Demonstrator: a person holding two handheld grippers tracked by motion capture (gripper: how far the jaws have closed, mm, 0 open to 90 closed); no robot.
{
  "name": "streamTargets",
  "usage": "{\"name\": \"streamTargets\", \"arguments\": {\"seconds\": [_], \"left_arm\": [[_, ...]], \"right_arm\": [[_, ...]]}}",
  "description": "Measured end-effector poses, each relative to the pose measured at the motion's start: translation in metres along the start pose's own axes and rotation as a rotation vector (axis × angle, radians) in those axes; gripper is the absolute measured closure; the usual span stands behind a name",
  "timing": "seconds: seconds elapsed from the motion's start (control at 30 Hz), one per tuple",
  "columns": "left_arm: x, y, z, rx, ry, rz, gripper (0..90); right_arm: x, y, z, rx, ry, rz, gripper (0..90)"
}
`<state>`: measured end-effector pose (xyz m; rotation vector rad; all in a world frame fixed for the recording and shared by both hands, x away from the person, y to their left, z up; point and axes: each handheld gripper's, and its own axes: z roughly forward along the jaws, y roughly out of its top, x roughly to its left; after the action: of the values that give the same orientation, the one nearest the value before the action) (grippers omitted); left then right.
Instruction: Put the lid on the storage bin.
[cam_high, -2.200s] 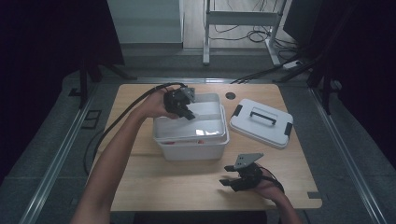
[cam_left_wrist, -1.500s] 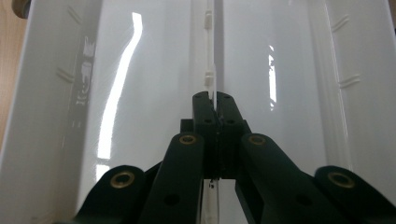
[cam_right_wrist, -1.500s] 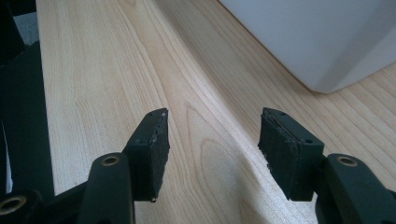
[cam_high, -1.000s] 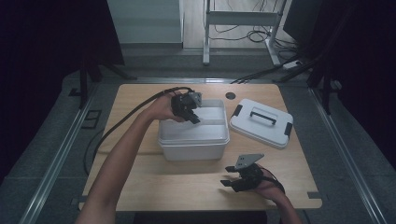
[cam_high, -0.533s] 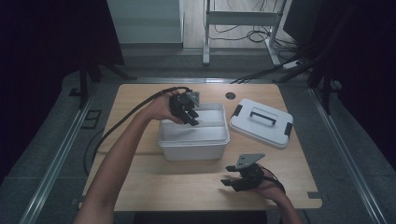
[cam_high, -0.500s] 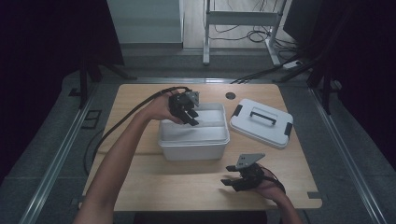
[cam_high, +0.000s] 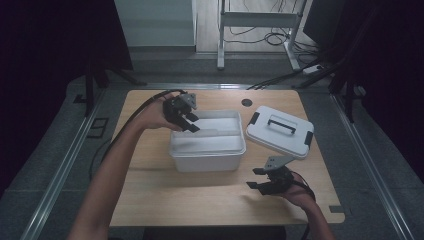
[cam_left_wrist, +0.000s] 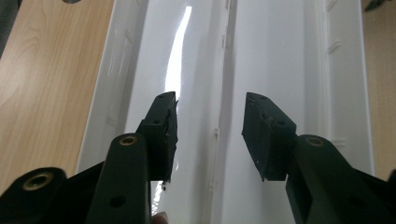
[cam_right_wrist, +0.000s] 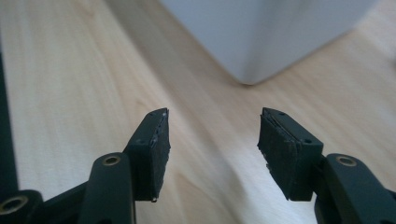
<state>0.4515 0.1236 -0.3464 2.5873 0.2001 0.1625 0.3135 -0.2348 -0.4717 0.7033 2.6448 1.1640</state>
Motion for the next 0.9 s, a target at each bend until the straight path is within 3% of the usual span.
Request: {"name": "streamTargets", "arguments": {"seconds": [0.3, 0.9], "left_arm": [[-0.005, -0.025, -0.016, -0.027, 0.019, -0.04, 54.6], [-0.013, -0.08, -0.035, -0.071, 0.055, -0.136, 54.6]], "right_arm": [[-0.032, 0.013, -0.024, 0.022, -0.087, 0.007, 43.5], [-0.093, 0.039, -0.042, 0.095, -0.188, 0.01, 45.5]]}}
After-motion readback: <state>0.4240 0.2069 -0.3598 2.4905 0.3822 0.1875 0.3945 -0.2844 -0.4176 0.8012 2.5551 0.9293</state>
